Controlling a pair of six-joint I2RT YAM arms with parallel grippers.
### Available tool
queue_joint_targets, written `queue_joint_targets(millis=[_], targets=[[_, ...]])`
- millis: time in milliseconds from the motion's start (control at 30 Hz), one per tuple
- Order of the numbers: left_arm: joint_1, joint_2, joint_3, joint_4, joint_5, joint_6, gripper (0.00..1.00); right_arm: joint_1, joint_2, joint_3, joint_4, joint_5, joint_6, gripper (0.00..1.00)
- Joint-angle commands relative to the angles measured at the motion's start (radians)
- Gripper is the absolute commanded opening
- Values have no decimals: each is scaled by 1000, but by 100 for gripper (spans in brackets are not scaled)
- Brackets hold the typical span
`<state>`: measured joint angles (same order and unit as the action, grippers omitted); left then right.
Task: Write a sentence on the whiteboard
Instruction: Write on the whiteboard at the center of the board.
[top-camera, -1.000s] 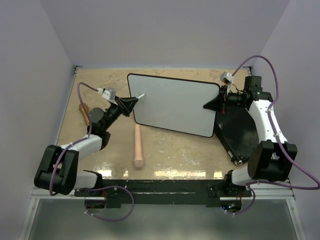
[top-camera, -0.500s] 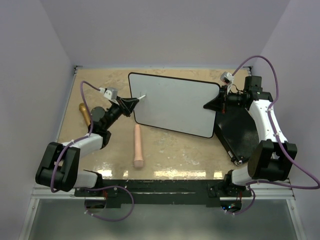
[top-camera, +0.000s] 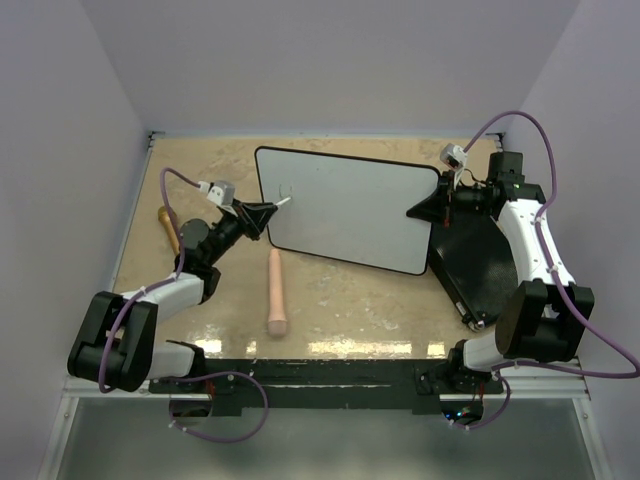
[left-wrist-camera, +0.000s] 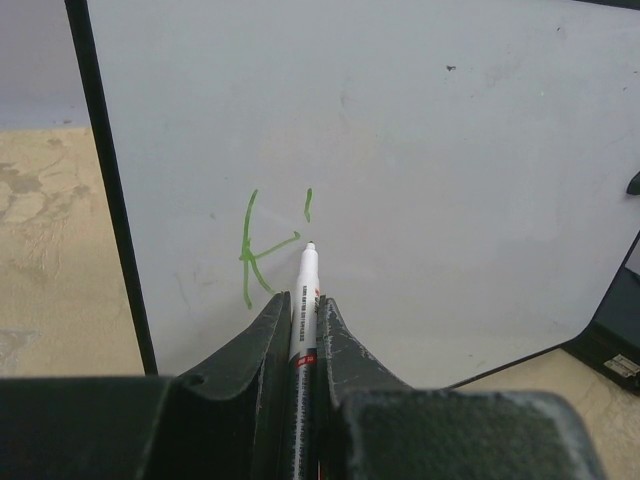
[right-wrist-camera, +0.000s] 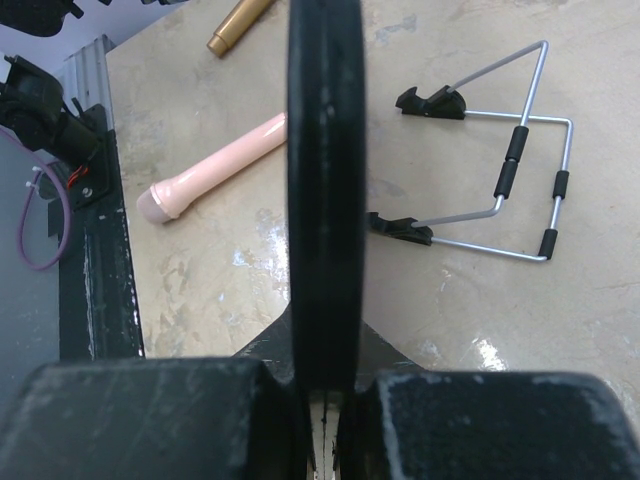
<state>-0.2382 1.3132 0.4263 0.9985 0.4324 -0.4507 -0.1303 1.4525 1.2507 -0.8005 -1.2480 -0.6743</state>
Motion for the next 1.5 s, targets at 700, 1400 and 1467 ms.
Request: queue_joint_targets(millis=[700,1400,1467], targets=[[-12,57,72,20,-23,23,0,8,-4,-2,-2,45,-34,0],[-26,69,57,-46,-41,44,0,8,-7,0,-3,44,-34,0],[-26,73,51,-60,-41,44,0,6,-7,0,-2,44,-34,0]])
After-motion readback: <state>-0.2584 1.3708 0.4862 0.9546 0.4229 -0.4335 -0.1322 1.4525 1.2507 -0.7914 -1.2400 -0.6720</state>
